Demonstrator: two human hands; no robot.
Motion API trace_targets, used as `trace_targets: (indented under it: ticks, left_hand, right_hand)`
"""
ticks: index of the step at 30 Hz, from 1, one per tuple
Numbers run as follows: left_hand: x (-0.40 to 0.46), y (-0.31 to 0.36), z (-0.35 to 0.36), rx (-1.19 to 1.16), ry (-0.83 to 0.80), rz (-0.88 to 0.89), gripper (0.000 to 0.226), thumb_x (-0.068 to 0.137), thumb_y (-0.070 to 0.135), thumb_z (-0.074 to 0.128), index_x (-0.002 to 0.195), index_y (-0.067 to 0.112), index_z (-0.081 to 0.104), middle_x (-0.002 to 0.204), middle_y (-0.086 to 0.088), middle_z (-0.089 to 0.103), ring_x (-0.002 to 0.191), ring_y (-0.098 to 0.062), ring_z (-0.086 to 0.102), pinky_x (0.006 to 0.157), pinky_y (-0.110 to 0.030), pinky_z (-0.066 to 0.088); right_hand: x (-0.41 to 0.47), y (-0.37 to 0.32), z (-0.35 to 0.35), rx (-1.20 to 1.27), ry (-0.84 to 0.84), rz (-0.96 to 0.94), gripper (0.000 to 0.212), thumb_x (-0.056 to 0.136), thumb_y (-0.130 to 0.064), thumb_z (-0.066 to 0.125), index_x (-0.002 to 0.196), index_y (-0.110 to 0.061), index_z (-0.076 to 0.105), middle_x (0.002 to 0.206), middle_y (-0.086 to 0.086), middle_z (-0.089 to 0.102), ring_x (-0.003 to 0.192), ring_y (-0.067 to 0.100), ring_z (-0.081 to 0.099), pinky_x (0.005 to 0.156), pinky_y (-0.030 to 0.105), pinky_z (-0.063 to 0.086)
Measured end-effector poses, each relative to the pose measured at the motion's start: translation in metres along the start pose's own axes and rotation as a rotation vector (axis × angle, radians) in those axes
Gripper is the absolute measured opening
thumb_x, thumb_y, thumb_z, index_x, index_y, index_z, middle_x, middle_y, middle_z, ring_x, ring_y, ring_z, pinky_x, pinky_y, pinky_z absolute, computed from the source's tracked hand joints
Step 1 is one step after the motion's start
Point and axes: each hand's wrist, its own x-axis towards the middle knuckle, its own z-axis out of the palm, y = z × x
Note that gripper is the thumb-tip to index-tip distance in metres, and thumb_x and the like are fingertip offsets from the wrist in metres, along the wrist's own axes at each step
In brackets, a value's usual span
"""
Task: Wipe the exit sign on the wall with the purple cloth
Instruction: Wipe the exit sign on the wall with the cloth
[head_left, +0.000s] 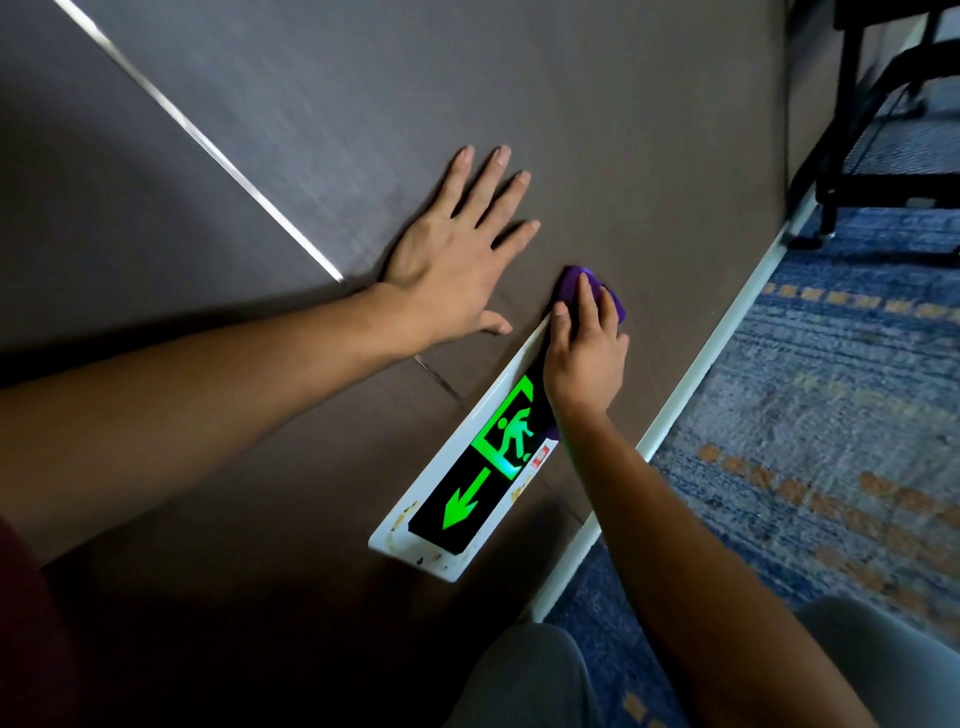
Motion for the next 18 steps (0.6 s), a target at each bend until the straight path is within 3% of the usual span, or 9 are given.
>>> trace_targets:
  ticks: [5,9,13,18]
  left_hand:
    - [0.000,0.000,0.002,-0.001,0.018,0.000,0.106,0.083,0.090,0.027,0.164,0.025,0.010,0.170,-0.021,-0.003,0.155,-0.047,-0.009,0.123,-0.065,0.001]
    - [0.001,0.001,0.004,-0.001,0.025,0.003,0.105,0.083,0.090,0.025,0.164,0.025,0.011,0.170,-0.022,-0.003,0.155,-0.048,-0.008,0.123,-0.065,0.003]
    - [0.001,0.002,0.008,-0.006,0.038,0.013,0.099,0.085,0.088,0.023,0.163,0.028,0.014,0.169,-0.023,-0.003,0.155,-0.048,-0.008,0.121,-0.067,0.003]
    - [0.002,0.005,0.007,0.005,0.017,0.017,0.095,0.085,0.088,0.024,0.162,0.034,0.014,0.169,-0.024,-0.004,0.154,-0.050,-0.010,0.120,-0.069,0.001]
  right_hand:
    - [-0.020,0.002,0.003,-0.017,0.021,-0.048,0.050,0.101,-0.062,0.031,0.150,-0.052,0.029,0.161,-0.012,0.032,0.128,0.033,0.045,0.089,0.039,0.047]
    - [-0.030,0.007,0.004,0.007,0.056,-0.139,0.049,0.101,-0.064,0.026,0.149,-0.056,0.023,0.153,-0.013,0.041,0.122,0.026,0.049,0.080,0.032,0.040]
    - [-0.020,0.017,0.007,-0.025,0.068,-0.175,0.050,0.102,-0.062,0.026,0.148,-0.046,0.037,0.145,-0.010,0.046,0.114,0.022,0.047,0.073,0.029,0.039]
    - [-0.008,0.022,0.014,-0.040,0.093,-0.172,0.047,0.102,-0.059,0.034,0.147,-0.045,0.039,0.147,-0.006,0.046,0.112,0.026,0.050,0.075,0.032,0.045]
